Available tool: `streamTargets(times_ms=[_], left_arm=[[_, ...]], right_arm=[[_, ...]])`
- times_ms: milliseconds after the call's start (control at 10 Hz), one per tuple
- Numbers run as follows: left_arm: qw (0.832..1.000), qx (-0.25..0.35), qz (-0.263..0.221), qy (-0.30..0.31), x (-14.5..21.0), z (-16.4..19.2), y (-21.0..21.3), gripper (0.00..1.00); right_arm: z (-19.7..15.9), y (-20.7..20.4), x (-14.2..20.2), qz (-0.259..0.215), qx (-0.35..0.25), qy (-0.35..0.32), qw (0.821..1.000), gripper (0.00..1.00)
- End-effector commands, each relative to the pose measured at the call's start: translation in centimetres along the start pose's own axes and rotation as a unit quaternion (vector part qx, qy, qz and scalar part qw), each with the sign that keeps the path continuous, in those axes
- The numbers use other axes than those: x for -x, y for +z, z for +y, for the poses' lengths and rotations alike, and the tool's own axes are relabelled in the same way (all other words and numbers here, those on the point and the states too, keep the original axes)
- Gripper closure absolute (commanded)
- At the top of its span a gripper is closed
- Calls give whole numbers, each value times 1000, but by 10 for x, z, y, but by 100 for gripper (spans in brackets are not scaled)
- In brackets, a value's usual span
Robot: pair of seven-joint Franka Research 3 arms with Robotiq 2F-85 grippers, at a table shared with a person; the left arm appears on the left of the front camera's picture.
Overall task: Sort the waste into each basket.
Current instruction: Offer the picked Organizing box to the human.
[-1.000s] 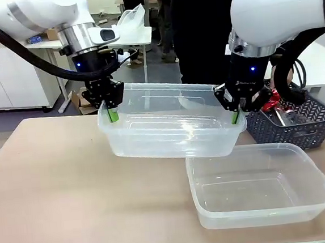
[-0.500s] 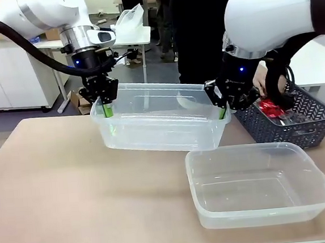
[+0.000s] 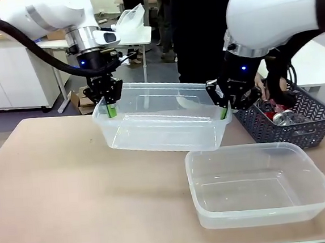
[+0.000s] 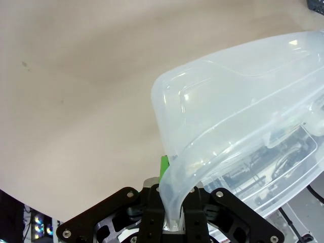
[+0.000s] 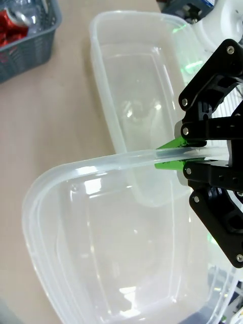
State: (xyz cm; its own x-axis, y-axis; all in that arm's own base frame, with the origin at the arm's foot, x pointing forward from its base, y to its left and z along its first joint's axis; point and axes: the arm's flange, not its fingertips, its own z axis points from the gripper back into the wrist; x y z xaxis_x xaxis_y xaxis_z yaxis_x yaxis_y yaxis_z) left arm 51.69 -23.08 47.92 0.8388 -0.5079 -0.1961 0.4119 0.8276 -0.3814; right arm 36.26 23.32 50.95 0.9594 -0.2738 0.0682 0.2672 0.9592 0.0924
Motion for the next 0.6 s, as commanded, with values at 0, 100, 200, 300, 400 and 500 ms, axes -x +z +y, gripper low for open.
streamTargets(times_ms=[0,100,200,300,400,500], left_arm=[[1000,10,2,-12,12,-5,3,96],[1000,10,2,-12,12,-5,3,96],[1000,10,2,-12,12,-5,3,96],[1000,10,2,-12,12,-5,3,96],[1000,10,2,-12,12,-5,3,96],[1000,10,2,-12,12,-5,3,96]], right_arm=[[-6,-2,-6,-3,4,7,1000,94],[-6,-2,-6,-3,4,7,1000,94],[-6,-2,-6,-3,4,7,1000,94],[-6,-2,-6,-3,4,7,1000,94],[-6,-2,-6,-3,4,7,1000,94],[-6,-2,-6,-3,4,7,1000,94]])
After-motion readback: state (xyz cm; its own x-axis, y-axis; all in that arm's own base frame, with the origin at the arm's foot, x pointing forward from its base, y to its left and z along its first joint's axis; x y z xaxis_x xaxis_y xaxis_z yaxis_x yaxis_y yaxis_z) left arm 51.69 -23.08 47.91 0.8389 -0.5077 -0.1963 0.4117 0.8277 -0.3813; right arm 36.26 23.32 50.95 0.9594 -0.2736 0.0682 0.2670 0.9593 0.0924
